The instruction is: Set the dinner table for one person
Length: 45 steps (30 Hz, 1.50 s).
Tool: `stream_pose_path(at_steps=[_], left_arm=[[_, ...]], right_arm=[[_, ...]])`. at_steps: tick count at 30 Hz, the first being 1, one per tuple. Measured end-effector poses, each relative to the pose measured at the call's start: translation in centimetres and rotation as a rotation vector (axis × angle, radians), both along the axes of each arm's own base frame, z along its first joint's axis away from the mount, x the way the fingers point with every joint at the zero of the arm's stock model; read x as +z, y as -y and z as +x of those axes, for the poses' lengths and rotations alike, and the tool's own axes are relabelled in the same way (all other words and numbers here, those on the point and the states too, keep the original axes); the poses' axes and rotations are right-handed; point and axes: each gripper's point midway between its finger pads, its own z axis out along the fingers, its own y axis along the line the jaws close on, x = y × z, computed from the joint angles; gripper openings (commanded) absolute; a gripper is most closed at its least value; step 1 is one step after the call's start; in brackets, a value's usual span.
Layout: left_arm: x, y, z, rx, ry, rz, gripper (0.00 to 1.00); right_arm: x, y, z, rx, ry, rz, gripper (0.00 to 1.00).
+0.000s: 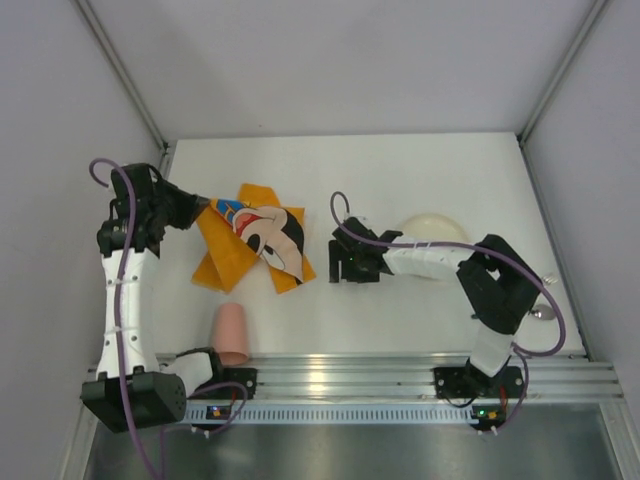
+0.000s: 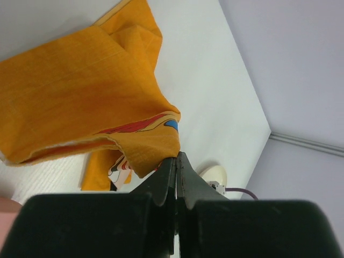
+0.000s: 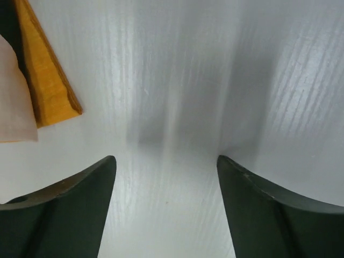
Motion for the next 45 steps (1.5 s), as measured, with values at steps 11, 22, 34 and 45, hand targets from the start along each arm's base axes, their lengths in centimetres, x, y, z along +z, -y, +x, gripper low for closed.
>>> stream_pose_path(at_steps=[11,22,34,45], left_arm=[[2.3,0.3,-0.3,0.041,0.100,-0.052,0.00],[0.4,0.5,-0.8,0.050,0.070,-0.077,0.00],[0.1,0.8,-1.0,0.024,0.065,-0.069,0.00],[-0.4,1.1,-0.9,-0.010,0.056,-0.049,0.00]], right_arm=[[0.4,-4.4,-1.2,0.095,-0.082,0.059,0.76],[0.3,-9.3,-0.4,0.106,-0.103,0.102,0.56],[-0.7,-11.3,0.5,0.073,-0.106,0.114,0.14],[-0.8,-11.2,0.9,0.066,-0.105,0.134,0.00]])
